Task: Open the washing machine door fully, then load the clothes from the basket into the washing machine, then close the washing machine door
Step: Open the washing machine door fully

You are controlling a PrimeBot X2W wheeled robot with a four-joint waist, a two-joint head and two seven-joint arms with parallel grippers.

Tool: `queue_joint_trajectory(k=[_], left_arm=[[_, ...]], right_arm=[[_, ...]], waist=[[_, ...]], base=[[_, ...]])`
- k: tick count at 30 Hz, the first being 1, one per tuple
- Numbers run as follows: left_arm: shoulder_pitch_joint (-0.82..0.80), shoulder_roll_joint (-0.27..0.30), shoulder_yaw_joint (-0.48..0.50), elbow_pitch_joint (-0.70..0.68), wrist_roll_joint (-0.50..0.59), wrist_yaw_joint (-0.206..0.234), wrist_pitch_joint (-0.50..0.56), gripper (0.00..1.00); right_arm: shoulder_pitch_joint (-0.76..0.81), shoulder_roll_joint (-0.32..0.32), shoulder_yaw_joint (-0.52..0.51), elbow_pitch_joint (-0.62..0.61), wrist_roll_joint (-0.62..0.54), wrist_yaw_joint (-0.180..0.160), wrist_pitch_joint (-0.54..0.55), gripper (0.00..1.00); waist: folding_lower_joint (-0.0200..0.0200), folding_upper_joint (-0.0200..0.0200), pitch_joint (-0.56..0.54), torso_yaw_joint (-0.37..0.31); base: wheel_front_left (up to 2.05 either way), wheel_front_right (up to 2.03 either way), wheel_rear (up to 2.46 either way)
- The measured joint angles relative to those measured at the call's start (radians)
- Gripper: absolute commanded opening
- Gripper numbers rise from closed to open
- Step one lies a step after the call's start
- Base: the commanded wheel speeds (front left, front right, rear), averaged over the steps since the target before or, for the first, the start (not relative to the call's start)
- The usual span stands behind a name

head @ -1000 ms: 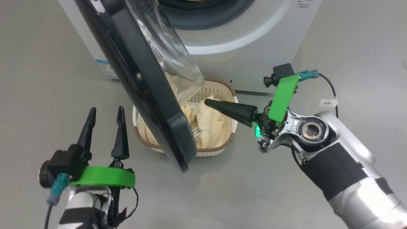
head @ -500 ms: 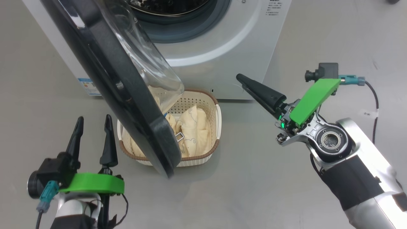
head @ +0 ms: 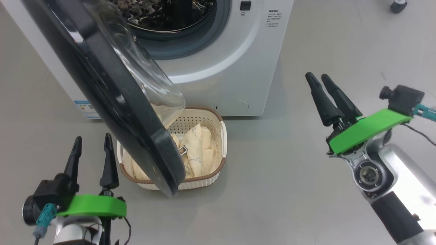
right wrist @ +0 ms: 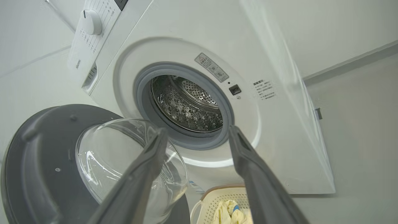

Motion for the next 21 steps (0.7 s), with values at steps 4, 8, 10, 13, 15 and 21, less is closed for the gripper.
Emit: queue_joint_trajectory(k=[4,8,10,13,15,21], left_arm=[[0.027,0.001,0.010,-0.004,0.004,0.000,0.000,1.00],[0.052,0.001,0.029,-0.011,0.004,0.000,0.000,1.00],[0.064,0.001,0.036,-0.018,0.004,0.000,0.000,1.00],[0.077,0.000,0.040,-0.022,0.006,0.000,0.000,1.00],[0.088,-0.001,0.044,-0.026,0.011,0.000,0.000,1.00],[0.121,-0.010,0.055,-0.041,0.017,0.000,0.000,1.00]], right_arm=[[0.036,-0.035,-0.005,0.043,-0.139,0.000,-0.073,1.00],[0.092,-0.039,-0.060,0.067,-0.309,0.000,-0.086,1.00],[0.124,-0.032,-0.121,0.057,-0.411,0.000,-0.086,1.00],[0.178,-0.018,-0.184,0.038,-0.546,0.000,-0.090,1.00],[0.218,0.003,-0.212,0.029,-0.620,0.000,-0.090,1.00],[0.321,0.085,-0.331,0.002,-0.758,0.000,-0.090,1.00]], waist=[[0.0000,0.0000,-0.016,-0.017],[0.0000,0.0000,-0.030,-0.034],[0.0000,0.0000,-0.035,-0.043],[0.0000,0.0000,-0.044,-0.051],[0.0000,0.0000,-0.050,-0.054],[0.0000,0.0000,-0.064,-0.052]], base=[[0.00,0.00,0.00],[0.00,0.00,0.00],[0.00,0.00,0.00],[0.00,0.00,0.00],[0.00,0.00,0.00],[0.00,0.00,0.00]])
